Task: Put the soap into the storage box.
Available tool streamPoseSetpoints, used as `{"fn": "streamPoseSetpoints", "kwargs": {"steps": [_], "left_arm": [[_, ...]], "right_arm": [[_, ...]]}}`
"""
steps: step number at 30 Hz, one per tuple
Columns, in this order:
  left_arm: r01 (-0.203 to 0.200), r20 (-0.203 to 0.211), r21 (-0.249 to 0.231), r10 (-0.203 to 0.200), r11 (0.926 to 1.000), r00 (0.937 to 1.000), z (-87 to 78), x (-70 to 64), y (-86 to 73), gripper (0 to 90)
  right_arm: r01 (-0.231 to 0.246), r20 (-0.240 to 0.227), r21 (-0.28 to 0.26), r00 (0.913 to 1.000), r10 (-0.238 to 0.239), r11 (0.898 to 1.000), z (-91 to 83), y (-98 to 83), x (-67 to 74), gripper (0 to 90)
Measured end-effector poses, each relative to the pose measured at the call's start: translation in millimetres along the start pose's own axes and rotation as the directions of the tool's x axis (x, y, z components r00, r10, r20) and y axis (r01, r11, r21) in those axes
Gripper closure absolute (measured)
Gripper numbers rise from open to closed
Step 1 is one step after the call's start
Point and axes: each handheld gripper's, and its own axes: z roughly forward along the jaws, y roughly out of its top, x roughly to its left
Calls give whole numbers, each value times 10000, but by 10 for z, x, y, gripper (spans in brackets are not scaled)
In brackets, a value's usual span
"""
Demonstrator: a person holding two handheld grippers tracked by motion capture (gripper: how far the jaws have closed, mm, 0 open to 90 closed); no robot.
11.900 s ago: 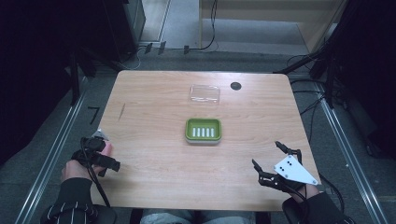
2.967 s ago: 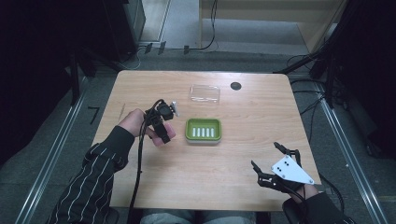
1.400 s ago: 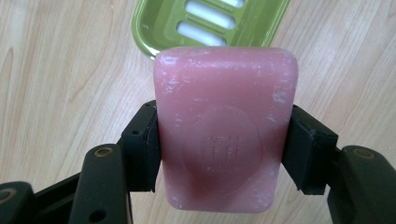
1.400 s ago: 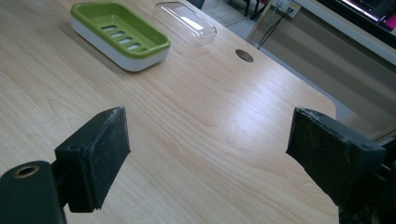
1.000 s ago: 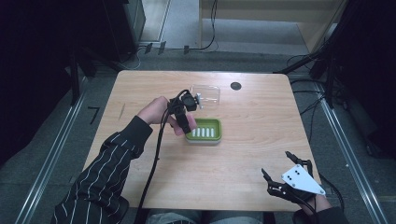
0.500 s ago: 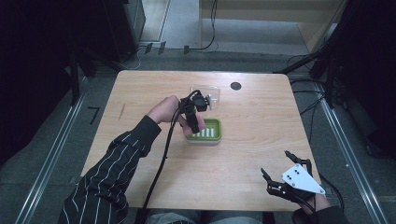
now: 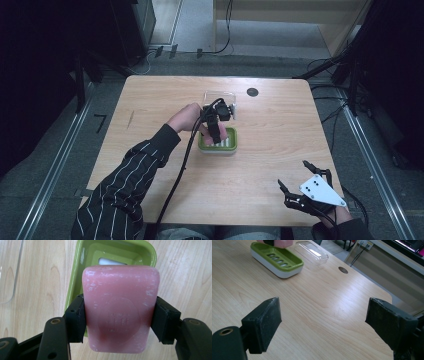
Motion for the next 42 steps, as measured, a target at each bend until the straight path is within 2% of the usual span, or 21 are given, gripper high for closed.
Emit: {"fn": "streamPoseSetpoints", "kwargs": {"steps": [3, 9, 12, 15, 18, 28, 39, 42], "left_arm": [[-233, -15, 36, 233, 9997, 9997, 23, 0, 10, 387], [-336, -37, 33, 337, 9994, 9994, 78, 25, 21, 387], [-589, -62, 68, 590, 9982, 9982, 114, 39, 31, 387], [-794, -294, 101, 796, 9968, 9964, 127, 40, 43, 387], [-998, -354, -43, 996, 9950, 9944, 158, 43, 42, 387], [-1274, -569, 83, 1277, 9918, 9902, 271, 74, 65, 387], [-1718, -355, 363, 1731, 9845, 9843, 389, 80, 52, 386], [-1734, -333, 349, 1746, 9842, 9841, 398, 78, 55, 385]], "right_arm": [[0, 3, 3, 10000, 0, 10000, 1, 0, 1, 132], [8, -8, 40, 10000, -8, 10000, 3, 3, 5, 132], [33, -15, 63, 10000, -33, 10000, 5, 3, 7, 132], [41, -28, 56, 10000, -41, 10000, 5, 4, 8, 132], [53, -29, 68, 10000, -52, 10000, 2, 2, 7, 132], [52, -35, 67, 10000, -52, 10000, -2, 2, 10, 132], [89, -29, 50, 10000, -89, 9999, 0, 2, 14, 132], [91, -31, 52, 10000, -91, 9999, 0, 2, 14, 132]]}}
